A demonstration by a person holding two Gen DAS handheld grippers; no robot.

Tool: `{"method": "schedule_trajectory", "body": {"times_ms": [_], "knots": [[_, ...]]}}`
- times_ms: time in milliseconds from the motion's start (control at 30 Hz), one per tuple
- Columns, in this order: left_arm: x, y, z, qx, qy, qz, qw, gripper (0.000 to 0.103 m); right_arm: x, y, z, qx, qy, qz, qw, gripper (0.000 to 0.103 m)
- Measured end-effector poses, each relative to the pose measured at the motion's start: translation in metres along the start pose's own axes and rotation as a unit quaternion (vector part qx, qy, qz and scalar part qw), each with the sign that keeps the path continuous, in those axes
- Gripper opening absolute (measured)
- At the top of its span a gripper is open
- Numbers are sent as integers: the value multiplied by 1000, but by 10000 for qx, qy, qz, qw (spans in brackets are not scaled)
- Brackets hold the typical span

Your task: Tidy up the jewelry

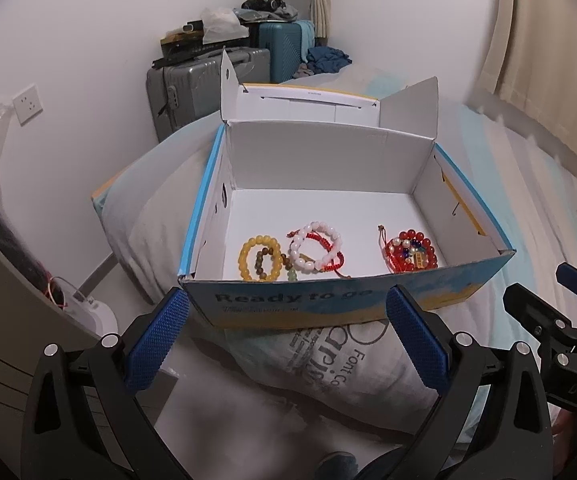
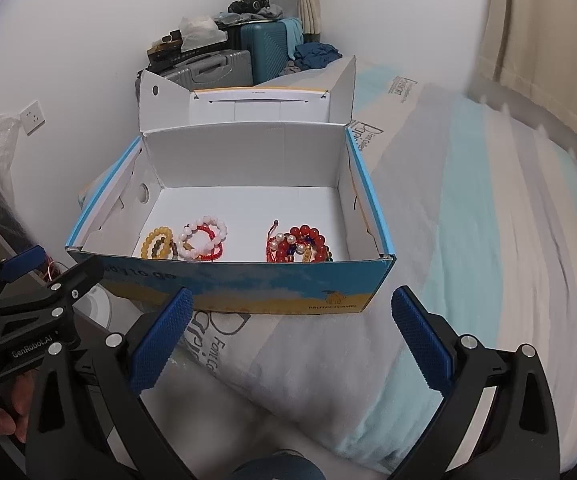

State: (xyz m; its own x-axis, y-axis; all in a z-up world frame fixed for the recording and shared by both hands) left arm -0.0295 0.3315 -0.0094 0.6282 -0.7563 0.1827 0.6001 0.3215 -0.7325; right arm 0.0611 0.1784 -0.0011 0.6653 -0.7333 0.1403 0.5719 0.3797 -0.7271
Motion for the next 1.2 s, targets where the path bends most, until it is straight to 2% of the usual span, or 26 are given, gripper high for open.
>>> {"method": "schedule_trajectory", "body": {"times_ms": [800,1200], "knots": [[-2,-1,2,-2,31,30,10000,97,-1,5,-8,-99,15,-12,9999,96],[-3,1,0,-134,55,236,9996,97,3,5,-10,-118,37,-4,9999,96]]}}
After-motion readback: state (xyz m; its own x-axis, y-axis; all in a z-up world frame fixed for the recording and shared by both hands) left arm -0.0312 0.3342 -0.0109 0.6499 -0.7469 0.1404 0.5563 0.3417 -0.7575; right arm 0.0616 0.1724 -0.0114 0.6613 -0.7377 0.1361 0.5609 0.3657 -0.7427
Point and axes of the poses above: each gripper's, at about its wrist camera, not at the fingertips, and y roughly the way its jaws point, x to its right, z to its top, the point moved 7 cm from there along y, roughly the way its jaws point, and after that the axes turned 13 degrees about -y, right-handed, at the moved point
